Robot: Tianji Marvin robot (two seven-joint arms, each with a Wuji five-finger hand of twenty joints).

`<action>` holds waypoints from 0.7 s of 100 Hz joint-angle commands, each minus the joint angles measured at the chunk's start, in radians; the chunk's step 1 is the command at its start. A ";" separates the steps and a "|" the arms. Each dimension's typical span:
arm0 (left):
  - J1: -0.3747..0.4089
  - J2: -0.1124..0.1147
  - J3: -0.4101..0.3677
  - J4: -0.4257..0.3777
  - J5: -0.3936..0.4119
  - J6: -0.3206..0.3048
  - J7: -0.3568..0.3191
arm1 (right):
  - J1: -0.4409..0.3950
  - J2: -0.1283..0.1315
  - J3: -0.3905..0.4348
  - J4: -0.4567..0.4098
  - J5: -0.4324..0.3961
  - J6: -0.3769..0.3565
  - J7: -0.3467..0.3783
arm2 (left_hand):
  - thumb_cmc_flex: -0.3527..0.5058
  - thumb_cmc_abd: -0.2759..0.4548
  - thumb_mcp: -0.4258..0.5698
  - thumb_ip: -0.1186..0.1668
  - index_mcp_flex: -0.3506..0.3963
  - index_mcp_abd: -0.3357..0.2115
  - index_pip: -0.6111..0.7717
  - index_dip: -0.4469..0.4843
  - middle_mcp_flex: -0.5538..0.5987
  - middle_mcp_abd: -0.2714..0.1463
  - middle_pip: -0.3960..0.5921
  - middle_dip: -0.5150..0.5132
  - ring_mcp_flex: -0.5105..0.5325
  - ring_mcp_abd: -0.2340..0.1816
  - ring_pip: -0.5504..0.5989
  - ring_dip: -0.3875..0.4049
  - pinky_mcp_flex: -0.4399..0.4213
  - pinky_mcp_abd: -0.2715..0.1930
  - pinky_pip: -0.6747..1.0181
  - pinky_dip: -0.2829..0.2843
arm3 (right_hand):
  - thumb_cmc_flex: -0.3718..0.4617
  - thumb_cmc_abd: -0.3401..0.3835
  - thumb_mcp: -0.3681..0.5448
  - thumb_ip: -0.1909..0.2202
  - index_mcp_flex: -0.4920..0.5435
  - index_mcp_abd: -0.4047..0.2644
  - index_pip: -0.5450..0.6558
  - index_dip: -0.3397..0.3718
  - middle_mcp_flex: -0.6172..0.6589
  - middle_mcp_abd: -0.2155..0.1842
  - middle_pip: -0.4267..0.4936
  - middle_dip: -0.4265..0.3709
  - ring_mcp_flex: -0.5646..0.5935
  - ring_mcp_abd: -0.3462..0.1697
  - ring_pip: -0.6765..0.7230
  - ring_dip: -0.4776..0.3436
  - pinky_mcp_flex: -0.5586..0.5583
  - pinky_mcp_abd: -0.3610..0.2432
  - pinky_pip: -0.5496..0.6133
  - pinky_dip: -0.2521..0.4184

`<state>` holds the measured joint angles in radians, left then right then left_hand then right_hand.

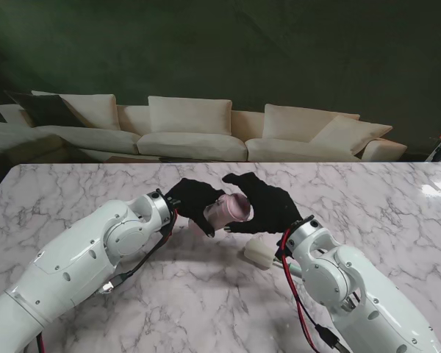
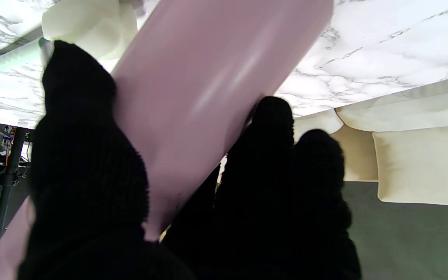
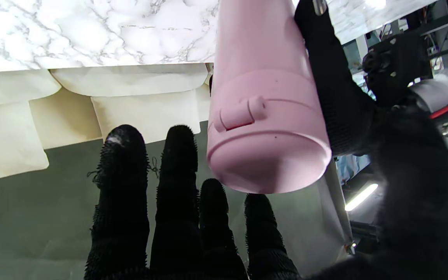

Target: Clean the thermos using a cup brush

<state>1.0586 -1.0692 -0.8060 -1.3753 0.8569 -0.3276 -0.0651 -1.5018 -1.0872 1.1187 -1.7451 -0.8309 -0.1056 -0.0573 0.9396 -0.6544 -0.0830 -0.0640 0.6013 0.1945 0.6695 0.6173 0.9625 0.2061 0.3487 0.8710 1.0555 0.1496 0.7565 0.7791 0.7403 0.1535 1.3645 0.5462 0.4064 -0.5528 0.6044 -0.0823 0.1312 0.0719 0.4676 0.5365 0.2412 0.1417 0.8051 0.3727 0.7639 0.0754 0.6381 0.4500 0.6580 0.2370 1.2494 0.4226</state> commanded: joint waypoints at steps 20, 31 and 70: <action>-0.005 -0.004 -0.002 -0.009 -0.001 -0.001 -0.009 | 0.027 -0.029 -0.064 0.023 0.087 0.163 -0.023 | 0.245 0.337 0.489 0.094 0.095 -0.203 0.164 0.073 0.050 -0.077 0.098 0.031 0.031 -0.003 0.027 0.001 0.001 -0.071 0.038 0.002 | -0.131 0.093 0.060 -0.072 0.047 0.000 0.303 -0.253 0.758 -0.167 0.327 0.177 0.539 0.023 0.413 0.147 0.338 0.177 0.337 0.134; -0.007 -0.004 0.000 -0.009 -0.002 -0.001 -0.009 | 0.040 -0.041 -0.091 0.043 0.103 0.215 -0.056 | 0.245 0.336 0.489 0.094 0.094 -0.203 0.163 0.073 0.050 -0.077 0.098 0.031 0.031 -0.002 0.027 0.001 0.000 -0.071 0.039 0.002 | -0.324 0.169 -0.039 -0.053 0.079 -0.013 0.303 -0.293 0.907 -0.118 0.274 0.144 0.545 0.073 0.565 0.196 0.454 0.239 0.428 0.085; -0.004 -0.002 -0.006 -0.012 0.003 -0.002 -0.013 | -0.016 -0.033 -0.036 -0.001 0.013 0.176 -0.105 | 0.242 0.333 0.493 0.094 0.099 -0.208 0.167 0.075 0.054 -0.077 0.100 0.032 0.035 -0.005 0.030 0.002 0.005 -0.075 0.042 0.003 | -0.600 0.375 -0.012 -0.023 -0.050 -0.136 -0.029 -0.288 -0.021 -0.082 -0.127 -0.039 -0.114 0.056 -0.137 -0.022 -0.176 0.242 0.021 0.085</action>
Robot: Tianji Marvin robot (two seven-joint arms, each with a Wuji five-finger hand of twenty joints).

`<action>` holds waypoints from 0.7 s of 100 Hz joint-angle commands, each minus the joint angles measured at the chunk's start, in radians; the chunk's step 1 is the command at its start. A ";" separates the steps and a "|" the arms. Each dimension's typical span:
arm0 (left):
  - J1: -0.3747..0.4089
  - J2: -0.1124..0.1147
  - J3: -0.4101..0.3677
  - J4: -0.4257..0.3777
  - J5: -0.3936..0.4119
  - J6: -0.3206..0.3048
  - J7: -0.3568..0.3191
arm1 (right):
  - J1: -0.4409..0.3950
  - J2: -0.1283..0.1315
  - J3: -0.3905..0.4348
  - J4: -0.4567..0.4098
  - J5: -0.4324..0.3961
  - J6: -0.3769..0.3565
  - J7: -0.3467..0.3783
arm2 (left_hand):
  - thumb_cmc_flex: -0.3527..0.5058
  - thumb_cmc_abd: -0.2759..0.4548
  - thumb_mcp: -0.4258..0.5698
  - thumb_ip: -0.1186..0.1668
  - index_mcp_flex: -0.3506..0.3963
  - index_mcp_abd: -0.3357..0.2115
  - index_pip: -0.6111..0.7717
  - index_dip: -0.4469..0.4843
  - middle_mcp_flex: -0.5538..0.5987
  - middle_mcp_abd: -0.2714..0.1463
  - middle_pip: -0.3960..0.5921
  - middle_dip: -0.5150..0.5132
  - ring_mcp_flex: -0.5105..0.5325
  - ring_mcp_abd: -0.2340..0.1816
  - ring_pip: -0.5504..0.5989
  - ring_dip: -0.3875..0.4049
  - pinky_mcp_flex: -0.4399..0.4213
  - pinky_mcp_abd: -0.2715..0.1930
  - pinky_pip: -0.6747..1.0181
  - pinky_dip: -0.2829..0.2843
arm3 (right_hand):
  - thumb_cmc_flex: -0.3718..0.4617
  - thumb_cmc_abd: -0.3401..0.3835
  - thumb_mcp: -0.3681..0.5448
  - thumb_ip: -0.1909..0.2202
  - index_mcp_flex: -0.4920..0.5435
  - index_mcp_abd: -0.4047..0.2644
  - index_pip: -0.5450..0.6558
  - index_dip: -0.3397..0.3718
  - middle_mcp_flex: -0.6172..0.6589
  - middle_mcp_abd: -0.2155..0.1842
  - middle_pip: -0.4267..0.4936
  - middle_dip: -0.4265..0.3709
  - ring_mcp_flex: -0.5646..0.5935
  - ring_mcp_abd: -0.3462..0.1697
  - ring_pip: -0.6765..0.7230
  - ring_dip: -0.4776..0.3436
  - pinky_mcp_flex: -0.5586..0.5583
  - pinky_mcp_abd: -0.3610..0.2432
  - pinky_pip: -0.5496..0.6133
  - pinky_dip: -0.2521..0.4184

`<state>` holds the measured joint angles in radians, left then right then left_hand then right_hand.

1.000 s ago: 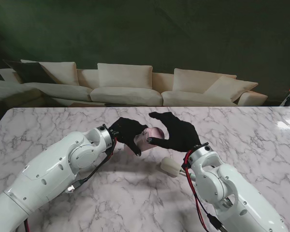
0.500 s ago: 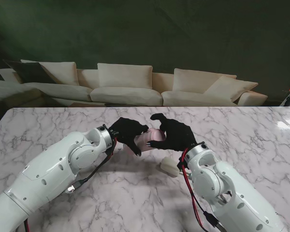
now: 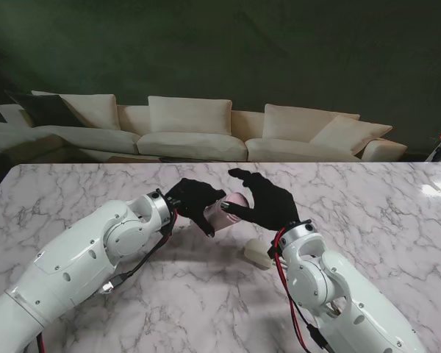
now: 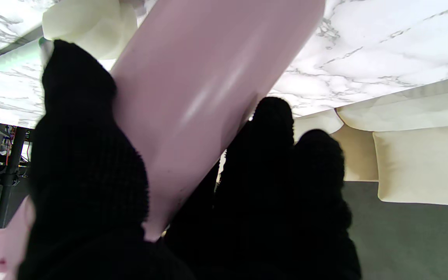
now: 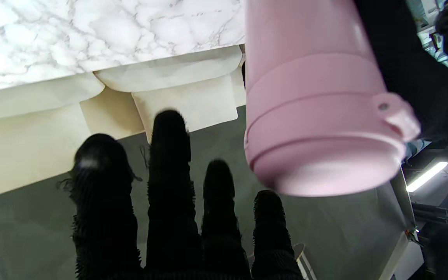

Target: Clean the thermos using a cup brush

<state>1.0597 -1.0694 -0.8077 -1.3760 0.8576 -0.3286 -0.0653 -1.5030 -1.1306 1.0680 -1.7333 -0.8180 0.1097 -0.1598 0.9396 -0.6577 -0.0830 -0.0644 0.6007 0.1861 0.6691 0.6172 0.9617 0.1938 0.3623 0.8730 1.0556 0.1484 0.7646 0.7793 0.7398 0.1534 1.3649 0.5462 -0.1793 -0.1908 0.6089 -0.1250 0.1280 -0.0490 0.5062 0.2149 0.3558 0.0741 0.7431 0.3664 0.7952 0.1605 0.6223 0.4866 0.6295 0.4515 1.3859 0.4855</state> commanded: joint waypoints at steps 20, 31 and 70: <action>-0.006 -0.002 -0.005 -0.012 0.005 -0.002 -0.012 | -0.042 0.032 0.092 -0.020 -0.089 -0.227 -0.003 | 0.239 0.334 0.495 0.094 0.099 -0.202 0.170 0.078 0.056 -0.066 0.087 0.031 0.034 -0.004 0.022 0.001 0.006 -0.075 0.041 0.002 | 0.280 -0.269 0.037 0.027 -0.041 0.022 -0.177 0.107 -0.181 0.007 -0.358 -0.157 -0.318 -0.047 -0.316 -0.210 -0.313 -0.103 -0.308 -0.060; -0.008 -0.001 -0.003 -0.013 0.005 -0.003 -0.014 | -0.044 0.040 0.109 -0.020 -0.124 -0.280 0.002 | 0.239 0.334 0.497 0.094 0.100 -0.201 0.171 0.079 0.057 -0.066 0.087 0.032 0.035 -0.004 0.023 0.001 0.006 -0.075 0.041 0.002 | 0.512 -0.413 0.013 0.051 -0.034 0.008 -0.228 0.156 -0.178 0.022 -0.334 -0.139 -0.247 -0.068 -0.279 -0.206 -0.249 -0.178 -0.292 -0.090; -0.010 -0.001 -0.003 -0.013 0.005 -0.007 -0.017 | 0.004 0.041 0.057 0.022 -0.117 -0.268 0.017 | 0.235 0.334 0.503 0.093 0.099 -0.203 0.169 0.082 0.057 -0.067 0.086 0.033 0.035 -0.005 0.024 0.001 0.006 -0.075 0.042 0.002 | 0.630 -0.451 0.344 -0.009 0.058 -0.097 0.239 0.111 0.236 -0.150 0.076 0.046 0.295 -0.170 0.369 0.116 0.172 -0.223 0.118 0.091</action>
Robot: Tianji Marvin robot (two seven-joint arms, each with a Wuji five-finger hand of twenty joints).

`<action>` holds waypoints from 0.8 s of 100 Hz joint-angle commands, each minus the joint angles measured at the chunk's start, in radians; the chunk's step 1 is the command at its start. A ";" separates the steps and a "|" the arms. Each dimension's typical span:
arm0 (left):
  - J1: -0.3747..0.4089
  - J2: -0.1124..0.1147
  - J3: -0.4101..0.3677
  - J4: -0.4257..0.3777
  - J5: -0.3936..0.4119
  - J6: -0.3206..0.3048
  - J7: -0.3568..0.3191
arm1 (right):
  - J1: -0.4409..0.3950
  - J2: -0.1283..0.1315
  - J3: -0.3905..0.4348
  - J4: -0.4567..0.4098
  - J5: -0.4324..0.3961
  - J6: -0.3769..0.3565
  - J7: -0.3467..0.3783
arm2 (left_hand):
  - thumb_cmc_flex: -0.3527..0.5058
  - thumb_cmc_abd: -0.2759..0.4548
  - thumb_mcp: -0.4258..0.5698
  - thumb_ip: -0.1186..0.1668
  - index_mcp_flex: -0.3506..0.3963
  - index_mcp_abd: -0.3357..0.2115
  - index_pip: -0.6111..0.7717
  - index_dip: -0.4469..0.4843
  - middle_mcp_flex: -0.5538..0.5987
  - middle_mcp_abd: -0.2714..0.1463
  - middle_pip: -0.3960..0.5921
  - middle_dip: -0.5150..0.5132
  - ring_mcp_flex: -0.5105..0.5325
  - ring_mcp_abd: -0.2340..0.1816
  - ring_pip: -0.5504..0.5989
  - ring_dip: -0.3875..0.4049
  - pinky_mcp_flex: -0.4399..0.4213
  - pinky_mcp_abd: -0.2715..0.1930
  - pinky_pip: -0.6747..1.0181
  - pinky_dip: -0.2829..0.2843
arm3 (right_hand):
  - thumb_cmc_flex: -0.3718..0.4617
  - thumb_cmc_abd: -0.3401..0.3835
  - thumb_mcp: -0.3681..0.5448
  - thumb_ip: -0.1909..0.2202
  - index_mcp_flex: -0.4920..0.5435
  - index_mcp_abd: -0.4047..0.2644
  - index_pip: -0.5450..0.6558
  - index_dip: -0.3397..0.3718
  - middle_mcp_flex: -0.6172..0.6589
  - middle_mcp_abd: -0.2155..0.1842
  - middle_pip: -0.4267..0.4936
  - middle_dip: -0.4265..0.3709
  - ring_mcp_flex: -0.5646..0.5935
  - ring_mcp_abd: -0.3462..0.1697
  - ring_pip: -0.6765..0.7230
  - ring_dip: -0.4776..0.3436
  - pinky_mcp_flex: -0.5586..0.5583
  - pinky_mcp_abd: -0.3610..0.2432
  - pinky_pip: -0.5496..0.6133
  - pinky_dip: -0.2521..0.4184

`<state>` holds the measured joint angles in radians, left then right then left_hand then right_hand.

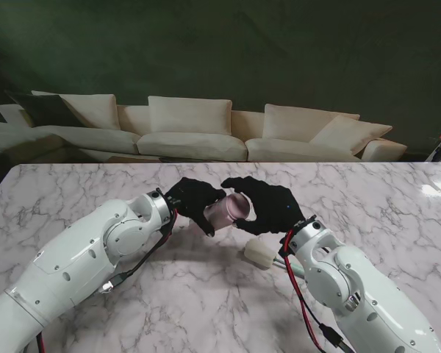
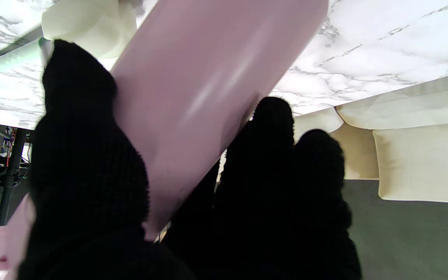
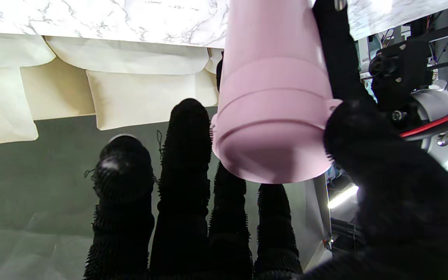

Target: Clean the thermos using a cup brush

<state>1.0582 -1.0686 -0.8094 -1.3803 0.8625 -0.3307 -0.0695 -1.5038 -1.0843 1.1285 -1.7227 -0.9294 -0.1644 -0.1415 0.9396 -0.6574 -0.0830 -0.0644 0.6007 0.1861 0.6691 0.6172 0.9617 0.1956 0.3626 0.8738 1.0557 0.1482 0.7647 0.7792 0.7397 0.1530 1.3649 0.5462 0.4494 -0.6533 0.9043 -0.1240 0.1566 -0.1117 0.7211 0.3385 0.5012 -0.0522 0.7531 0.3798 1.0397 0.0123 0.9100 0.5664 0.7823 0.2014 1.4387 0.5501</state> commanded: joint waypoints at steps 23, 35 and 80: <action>-0.009 -0.002 0.000 -0.008 0.000 -0.005 -0.011 | 0.028 -0.023 -0.048 0.046 0.016 0.064 -0.082 | 0.235 0.332 0.504 0.093 0.098 -0.201 0.168 0.082 0.057 -0.068 0.085 0.032 0.034 -0.004 0.024 0.001 0.006 -0.076 0.042 0.002 | -0.095 0.098 -0.035 -0.037 0.279 0.039 0.098 0.012 0.543 -0.023 0.138 0.115 0.278 -0.040 0.305 0.056 0.182 0.067 0.202 0.010; -0.010 -0.002 0.002 -0.007 -0.002 -0.005 -0.012 | 0.037 -0.035 -0.071 0.061 0.033 0.107 -0.123 | 0.234 0.332 0.504 0.092 0.099 -0.202 0.169 0.082 0.057 -0.068 0.085 0.033 0.034 -0.004 0.025 0.001 0.006 -0.077 0.043 0.002 | -0.211 0.215 -0.193 -0.047 0.362 0.088 0.074 -0.030 0.749 0.008 0.111 0.099 0.278 -0.020 0.458 0.131 0.293 0.131 0.264 -0.021; -0.006 -0.002 0.001 -0.007 -0.001 -0.001 -0.011 | -0.014 -0.034 -0.031 0.010 0.015 0.124 -0.139 | 0.234 0.332 0.505 0.092 0.100 -0.202 0.168 0.083 0.057 -0.069 0.085 0.033 0.033 -0.004 0.025 0.001 0.006 -0.077 0.043 0.002 | -0.524 0.363 -0.286 0.017 -0.037 0.039 -0.077 -0.053 -0.254 0.129 -0.015 -0.011 -0.414 0.066 -0.228 -0.065 -0.340 0.110 -0.085 0.011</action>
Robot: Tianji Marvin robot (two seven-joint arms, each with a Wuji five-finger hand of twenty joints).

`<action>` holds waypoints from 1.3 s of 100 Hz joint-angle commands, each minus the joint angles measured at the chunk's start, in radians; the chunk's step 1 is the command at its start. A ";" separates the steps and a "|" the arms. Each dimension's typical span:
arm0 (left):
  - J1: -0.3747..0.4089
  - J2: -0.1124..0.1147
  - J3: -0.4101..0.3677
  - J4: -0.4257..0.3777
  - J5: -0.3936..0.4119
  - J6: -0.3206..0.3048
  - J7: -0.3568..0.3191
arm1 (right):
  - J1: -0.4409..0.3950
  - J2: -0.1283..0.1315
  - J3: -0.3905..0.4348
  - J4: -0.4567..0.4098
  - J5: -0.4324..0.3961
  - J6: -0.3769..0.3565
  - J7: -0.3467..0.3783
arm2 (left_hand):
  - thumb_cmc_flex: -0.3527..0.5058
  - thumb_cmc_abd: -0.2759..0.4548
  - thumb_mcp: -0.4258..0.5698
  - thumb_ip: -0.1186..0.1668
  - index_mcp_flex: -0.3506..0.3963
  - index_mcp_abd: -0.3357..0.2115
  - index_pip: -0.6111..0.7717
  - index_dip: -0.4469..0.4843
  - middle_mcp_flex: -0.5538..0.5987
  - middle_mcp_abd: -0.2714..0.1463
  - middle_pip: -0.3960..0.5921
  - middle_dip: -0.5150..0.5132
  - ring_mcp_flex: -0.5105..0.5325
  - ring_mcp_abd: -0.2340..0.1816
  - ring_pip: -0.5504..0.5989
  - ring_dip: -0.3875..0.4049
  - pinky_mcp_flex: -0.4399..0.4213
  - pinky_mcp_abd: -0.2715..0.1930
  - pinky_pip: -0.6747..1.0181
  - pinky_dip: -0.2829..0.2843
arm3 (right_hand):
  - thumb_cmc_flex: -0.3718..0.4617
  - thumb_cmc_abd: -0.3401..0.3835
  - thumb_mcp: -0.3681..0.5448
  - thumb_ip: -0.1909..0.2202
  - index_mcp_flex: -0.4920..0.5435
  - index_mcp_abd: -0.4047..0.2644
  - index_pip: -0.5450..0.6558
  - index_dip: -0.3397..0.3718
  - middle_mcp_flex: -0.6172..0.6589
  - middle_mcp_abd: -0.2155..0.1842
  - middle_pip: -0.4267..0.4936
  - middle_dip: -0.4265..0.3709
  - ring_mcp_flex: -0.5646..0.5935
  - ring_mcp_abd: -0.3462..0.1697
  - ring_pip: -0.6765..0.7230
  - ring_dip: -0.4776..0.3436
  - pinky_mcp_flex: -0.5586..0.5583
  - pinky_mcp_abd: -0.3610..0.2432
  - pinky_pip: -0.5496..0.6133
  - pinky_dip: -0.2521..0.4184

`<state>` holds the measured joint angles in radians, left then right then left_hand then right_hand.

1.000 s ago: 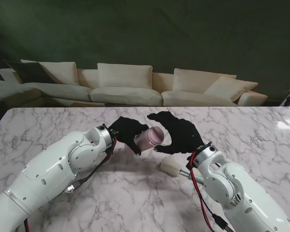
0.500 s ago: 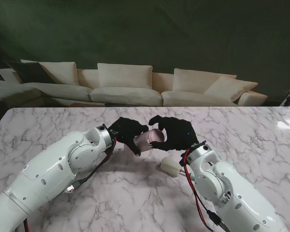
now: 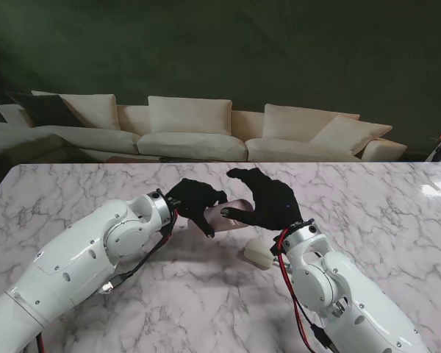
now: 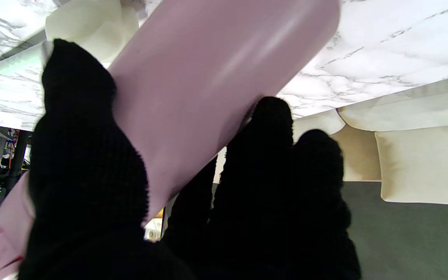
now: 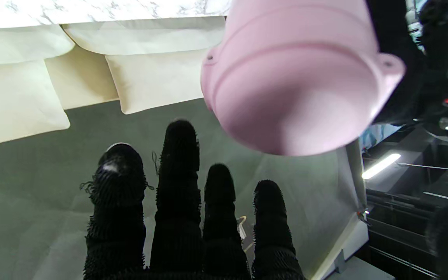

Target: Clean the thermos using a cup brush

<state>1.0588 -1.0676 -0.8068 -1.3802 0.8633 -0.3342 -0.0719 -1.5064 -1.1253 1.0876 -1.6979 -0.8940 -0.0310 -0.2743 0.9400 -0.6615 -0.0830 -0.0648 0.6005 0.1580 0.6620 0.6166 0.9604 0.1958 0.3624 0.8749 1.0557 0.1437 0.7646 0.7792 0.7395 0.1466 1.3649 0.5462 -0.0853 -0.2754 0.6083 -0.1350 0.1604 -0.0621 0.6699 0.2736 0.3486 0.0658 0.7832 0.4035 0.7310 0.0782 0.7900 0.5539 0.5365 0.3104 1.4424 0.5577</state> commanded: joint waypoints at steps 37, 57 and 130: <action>-0.006 -0.005 -0.003 -0.003 -0.002 -0.001 0.001 | -0.074 0.047 0.113 -0.098 -0.082 -0.090 0.193 | 0.232 0.333 0.507 0.091 0.101 -0.177 0.177 0.085 0.061 -0.068 0.086 0.033 0.036 0.000 0.027 0.001 0.008 -0.073 0.044 0.002 | 0.381 -0.358 0.044 0.050 -0.077 0.075 -0.283 -0.027 -0.173 0.069 -0.355 -0.173 -0.199 0.106 -0.501 -0.310 -0.175 -0.038 -0.374 -0.170; -0.005 -0.007 -0.001 0.001 -0.008 -0.003 0.008 | -0.060 0.056 0.101 -0.090 -0.040 -0.078 0.293 | 0.231 0.329 0.510 0.090 0.104 -0.177 0.180 0.085 0.064 -0.067 0.087 0.033 0.040 -0.002 0.028 0.000 0.013 -0.074 0.046 0.002 | 0.433 -0.350 -0.009 0.046 -0.075 0.107 -0.330 0.006 -0.174 0.099 -0.336 -0.165 -0.118 0.155 -0.466 -0.292 -0.075 -0.027 -0.337 -0.189; -0.001 -0.012 0.001 0.000 -0.020 -0.006 0.025 | 0.068 -0.030 -0.088 0.086 0.218 -0.013 0.024 | 0.230 0.329 0.515 0.086 0.102 -0.175 0.181 0.082 0.064 -0.074 0.086 0.033 0.040 0.000 0.027 -0.003 0.015 -0.077 0.045 -0.001 | 0.815 -0.503 0.459 -0.113 0.443 -0.243 0.528 0.175 0.639 -0.038 0.272 0.095 0.591 -0.101 0.162 0.057 0.593 -0.276 0.185 -0.012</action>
<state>1.0648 -1.0715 -0.8072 -1.3692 0.8488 -0.3407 -0.0381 -1.4409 -1.1352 1.0089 -1.6223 -0.6858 -0.0381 -0.2529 0.9629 -0.6557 -0.0829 -0.0648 0.6005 0.1611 0.6319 0.6135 0.9755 0.1667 0.3879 0.8742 1.0570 0.1409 0.7646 0.7791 0.7418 0.1434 1.3649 0.5462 0.5191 -0.9145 0.8573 -0.2620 0.4698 -0.1050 0.9458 0.4095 0.7481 0.1403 0.8916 0.4460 1.2966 0.0155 0.9125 0.5859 1.0999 0.1337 1.5607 0.5216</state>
